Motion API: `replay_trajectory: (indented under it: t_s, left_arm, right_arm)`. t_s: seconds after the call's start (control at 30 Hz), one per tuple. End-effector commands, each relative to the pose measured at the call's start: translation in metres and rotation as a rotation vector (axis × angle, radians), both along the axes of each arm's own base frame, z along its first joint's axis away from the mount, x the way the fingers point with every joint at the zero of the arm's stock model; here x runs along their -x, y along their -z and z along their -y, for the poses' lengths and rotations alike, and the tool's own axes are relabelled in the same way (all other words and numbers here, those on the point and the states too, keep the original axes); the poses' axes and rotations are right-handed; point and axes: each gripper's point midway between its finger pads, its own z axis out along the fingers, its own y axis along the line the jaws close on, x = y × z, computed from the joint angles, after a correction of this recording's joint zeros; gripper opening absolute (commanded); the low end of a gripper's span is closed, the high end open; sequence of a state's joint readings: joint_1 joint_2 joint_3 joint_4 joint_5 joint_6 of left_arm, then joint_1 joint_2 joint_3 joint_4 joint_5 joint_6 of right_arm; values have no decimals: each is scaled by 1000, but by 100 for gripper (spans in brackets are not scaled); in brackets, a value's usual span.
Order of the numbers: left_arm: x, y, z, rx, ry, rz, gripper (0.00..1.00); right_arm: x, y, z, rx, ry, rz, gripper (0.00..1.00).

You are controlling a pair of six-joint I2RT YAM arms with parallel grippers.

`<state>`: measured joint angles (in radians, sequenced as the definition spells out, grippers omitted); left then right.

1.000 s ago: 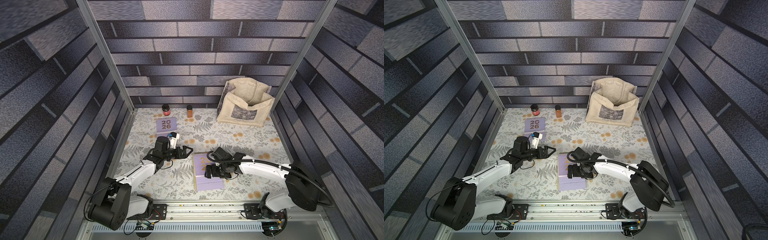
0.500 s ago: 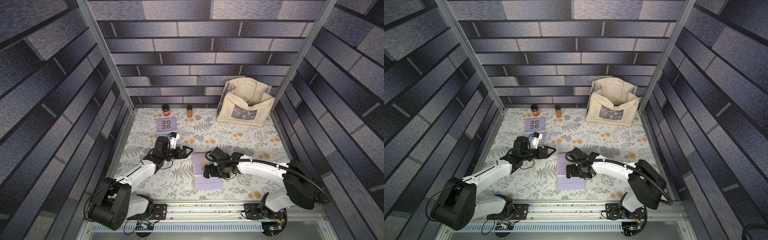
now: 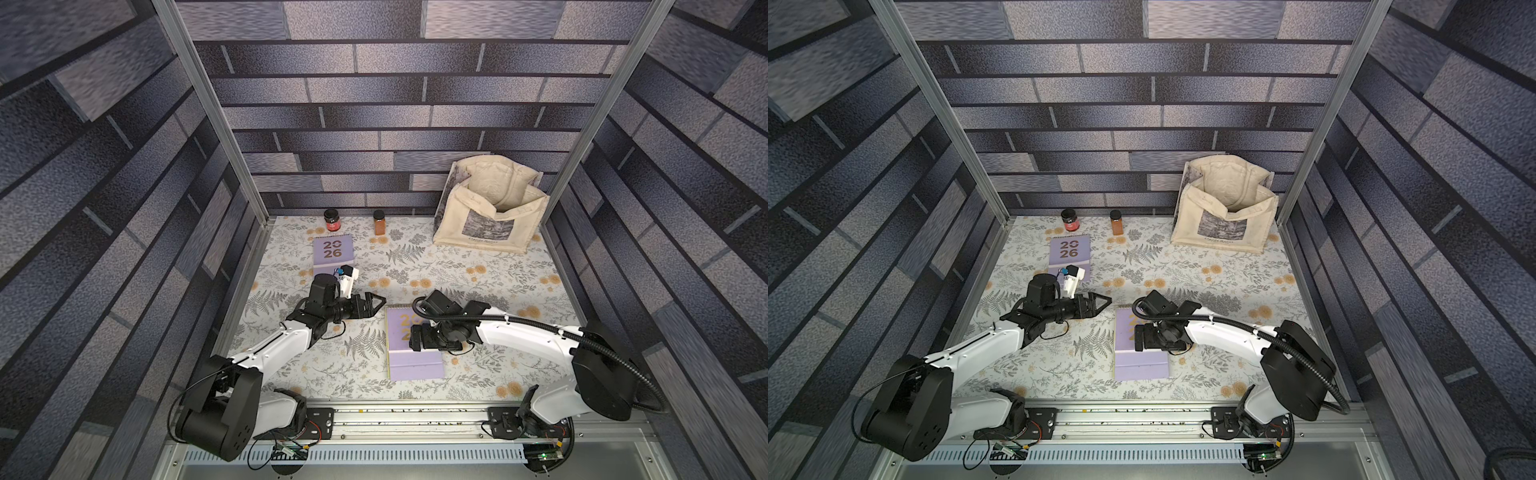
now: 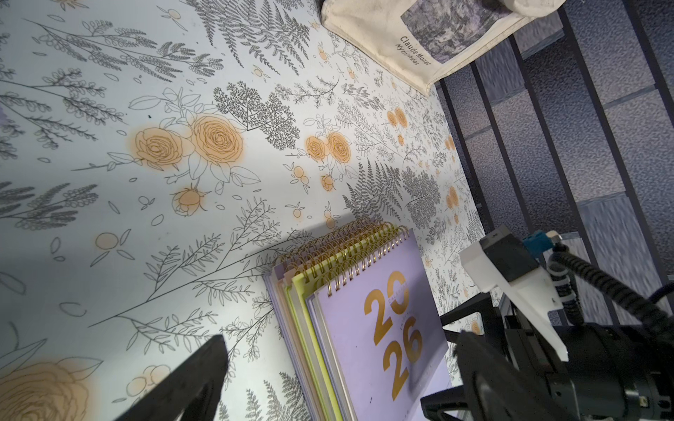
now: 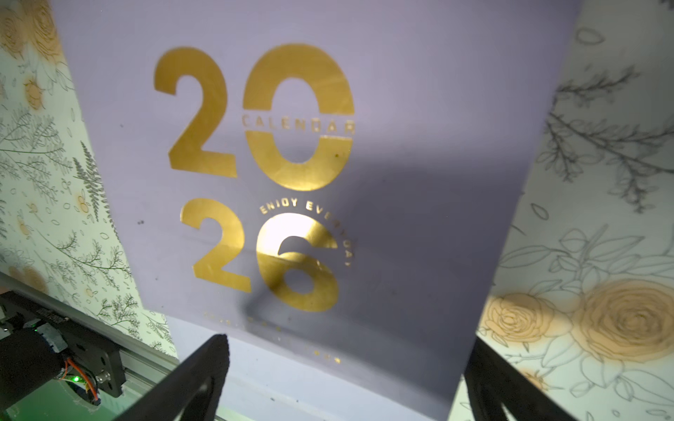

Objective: Stack the calendars
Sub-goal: Adjust the calendar at the calendar.

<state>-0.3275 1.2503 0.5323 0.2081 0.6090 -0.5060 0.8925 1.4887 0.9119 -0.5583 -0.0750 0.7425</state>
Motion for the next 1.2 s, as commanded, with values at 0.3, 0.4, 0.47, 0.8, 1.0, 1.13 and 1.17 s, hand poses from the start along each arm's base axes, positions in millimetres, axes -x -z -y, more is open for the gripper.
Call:
replay_trajectory:
  t_s: [0.3, 0.4, 0.47, 0.8, 1.0, 1.13, 1.17]
  left_arm:
    - [7, -3, -2, 7, -4, 7, 100]
    - [7, -4, -2, 7, -6, 7, 100]
    - [7, -4, -2, 7, -5, 6, 100]
    - [-3, -16, -5, 24, -38, 38, 100]
    - [-42, -47, -50, -98, -249, 126, 100]
    - [-71, -62, -100, -38, -490, 78, 100]
    - [-75, -64, -108, -15, -514, 67, 100]
  right_arm:
    - [-9, -11, -14, -35, -30, 5, 100]
    - [-7, -8, -10, -22, -20, 5, 100]
    - [-7, -8, -6, -12, -6, 12, 100]
    - [-19, -18, 25, 17, 56, 84, 100]
    - [-57, -53, 24, -39, 5, 204, 100]
    - [-91, -77, 5, -33, -60, 293, 100]
    - [-100, -80, -2, -58, -64, 300, 100]
